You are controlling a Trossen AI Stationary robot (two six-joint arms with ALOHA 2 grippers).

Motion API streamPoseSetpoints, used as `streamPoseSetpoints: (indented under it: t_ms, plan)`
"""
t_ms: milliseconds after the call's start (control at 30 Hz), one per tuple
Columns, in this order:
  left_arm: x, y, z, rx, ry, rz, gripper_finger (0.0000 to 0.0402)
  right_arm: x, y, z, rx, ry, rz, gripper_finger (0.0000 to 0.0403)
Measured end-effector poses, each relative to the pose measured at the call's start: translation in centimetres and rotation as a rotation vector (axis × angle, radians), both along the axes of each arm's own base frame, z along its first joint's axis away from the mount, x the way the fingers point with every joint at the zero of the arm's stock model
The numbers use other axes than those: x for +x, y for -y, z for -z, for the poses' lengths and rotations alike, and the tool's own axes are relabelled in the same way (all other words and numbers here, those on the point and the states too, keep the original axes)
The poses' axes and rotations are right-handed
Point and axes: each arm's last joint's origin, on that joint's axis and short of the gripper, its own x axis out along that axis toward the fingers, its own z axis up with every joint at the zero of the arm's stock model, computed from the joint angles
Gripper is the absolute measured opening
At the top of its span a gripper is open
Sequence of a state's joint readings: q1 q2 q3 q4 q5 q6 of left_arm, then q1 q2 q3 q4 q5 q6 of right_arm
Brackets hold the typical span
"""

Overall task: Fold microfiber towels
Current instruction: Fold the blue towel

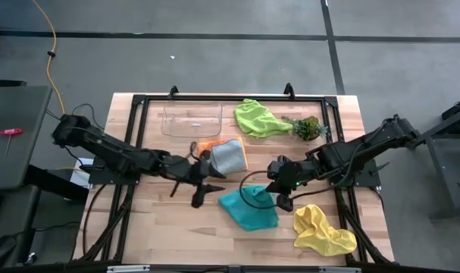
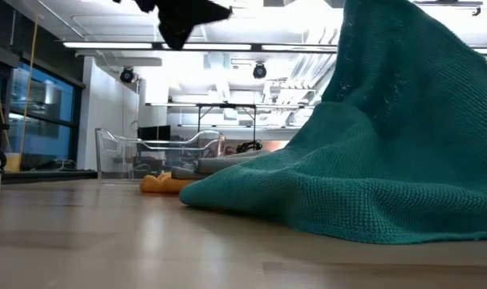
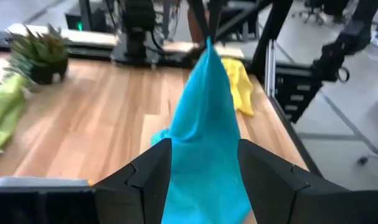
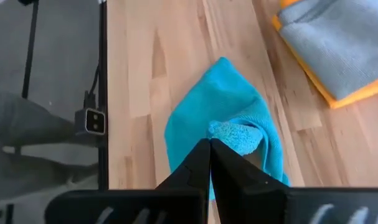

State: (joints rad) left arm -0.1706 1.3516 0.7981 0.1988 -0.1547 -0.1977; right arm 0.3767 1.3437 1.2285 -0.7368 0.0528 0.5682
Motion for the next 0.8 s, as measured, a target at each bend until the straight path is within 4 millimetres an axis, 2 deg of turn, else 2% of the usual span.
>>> streamPoseSetpoints:
  t_ms: [133, 500, 700, 800]
  plan:
    - [1.4, 0.2, 1.6, 0.005, -0.04, 0.001, 0.0172, 0.0, 0.0, 0.2, -0.018, -0.001, -0.021, 0.0]
    - [4.6, 1.1, 9.1, -0.088, -0.203, 0.099, 0.0172, 0.0, -0.1, 0.2, -0.049, 0.012, -0.088, 0.0]
    - [4.5, 2.3, 12.7, -0.117, -0.35, 0.098, 0.0167, 0.0, 0.0, 0.2, -0.043, 0.012, -0.08, 0.0]
    - [4.0, 3.0, 13.9, -0.153, -0.436, 0.076, 0.0138, 0.1, 0.0, 0.2, -0.031, 0.01, -0.066, 0.0]
